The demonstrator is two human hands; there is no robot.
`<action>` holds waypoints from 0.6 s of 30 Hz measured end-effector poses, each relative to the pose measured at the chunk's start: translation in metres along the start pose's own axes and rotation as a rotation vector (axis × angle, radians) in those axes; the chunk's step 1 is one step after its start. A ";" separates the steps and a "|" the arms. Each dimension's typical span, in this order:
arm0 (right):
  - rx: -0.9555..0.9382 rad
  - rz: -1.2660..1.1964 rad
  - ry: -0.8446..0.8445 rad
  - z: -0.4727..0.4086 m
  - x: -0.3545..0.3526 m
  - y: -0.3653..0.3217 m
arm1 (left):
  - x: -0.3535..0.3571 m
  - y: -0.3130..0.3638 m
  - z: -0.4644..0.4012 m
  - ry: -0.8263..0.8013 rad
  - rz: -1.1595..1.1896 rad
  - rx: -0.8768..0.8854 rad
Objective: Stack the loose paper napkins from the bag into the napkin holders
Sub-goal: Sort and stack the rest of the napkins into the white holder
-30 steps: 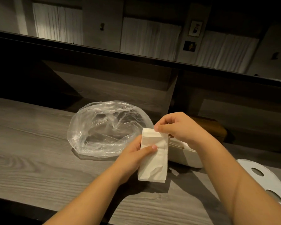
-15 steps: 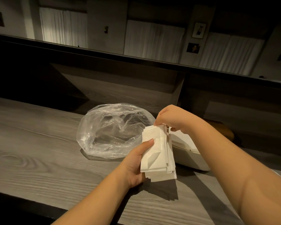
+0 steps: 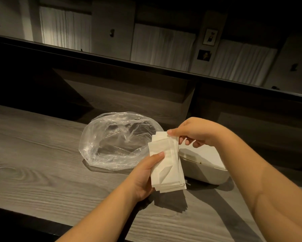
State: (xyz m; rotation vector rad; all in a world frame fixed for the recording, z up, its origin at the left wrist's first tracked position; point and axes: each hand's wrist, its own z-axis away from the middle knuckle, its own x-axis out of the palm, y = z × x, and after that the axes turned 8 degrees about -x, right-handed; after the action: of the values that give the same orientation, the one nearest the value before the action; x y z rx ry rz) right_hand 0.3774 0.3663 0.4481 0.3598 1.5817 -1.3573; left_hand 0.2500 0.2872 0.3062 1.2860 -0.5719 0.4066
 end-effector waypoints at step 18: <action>-0.249 -0.429 0.608 0.022 -0.021 -0.008 | 0.000 0.000 -0.007 0.183 0.127 -0.010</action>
State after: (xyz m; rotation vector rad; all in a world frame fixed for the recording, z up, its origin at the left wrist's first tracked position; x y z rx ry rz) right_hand 0.3918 0.3520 0.4723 0.3047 2.4151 -1.4163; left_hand 0.2511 0.2939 0.3053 1.1918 -0.5012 0.6189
